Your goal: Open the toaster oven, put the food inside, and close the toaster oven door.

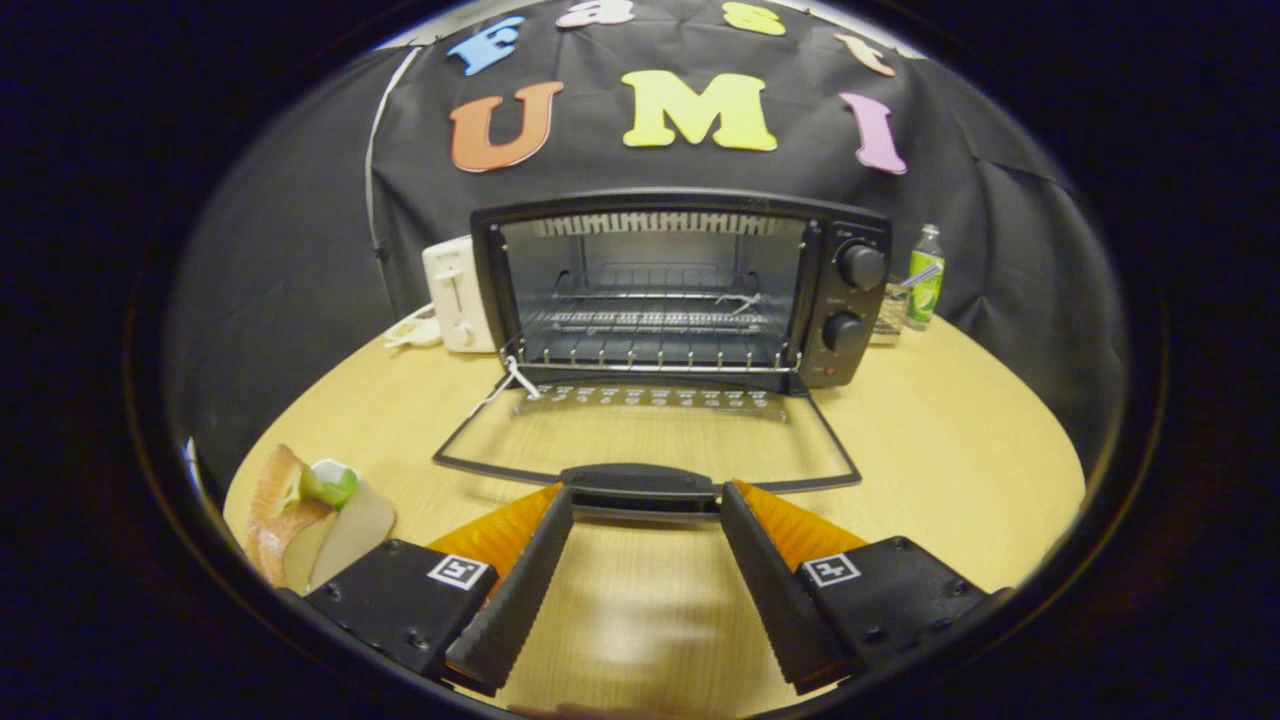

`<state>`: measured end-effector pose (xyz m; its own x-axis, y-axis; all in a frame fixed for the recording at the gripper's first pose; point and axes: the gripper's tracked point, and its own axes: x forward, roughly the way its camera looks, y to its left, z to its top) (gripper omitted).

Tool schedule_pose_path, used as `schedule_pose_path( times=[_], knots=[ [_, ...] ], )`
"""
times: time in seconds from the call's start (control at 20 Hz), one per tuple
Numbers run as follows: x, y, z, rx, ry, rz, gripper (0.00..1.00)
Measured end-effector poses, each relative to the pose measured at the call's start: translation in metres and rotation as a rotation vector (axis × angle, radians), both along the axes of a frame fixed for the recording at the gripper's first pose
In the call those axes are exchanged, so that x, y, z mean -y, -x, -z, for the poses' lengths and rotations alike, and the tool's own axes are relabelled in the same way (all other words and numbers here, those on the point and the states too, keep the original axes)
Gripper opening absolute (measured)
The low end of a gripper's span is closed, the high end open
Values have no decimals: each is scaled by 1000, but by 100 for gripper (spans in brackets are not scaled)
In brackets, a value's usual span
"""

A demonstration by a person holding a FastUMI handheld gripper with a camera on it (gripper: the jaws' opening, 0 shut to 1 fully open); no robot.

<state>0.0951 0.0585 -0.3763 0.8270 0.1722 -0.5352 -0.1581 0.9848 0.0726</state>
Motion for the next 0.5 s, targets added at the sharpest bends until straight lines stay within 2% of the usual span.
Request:
schedule_pose_path(
  times=[0.15,0.25,0.4,0.5],
  knots=[
    [-16,14,-20,-55,-120,-99,98],
    [-38,30,-40,-121,-231,-205,97],
    [-74,55,-64,-270,-410,-352,95],
    [-95,70,-66,-378,-474,-423,94]
  ],
)
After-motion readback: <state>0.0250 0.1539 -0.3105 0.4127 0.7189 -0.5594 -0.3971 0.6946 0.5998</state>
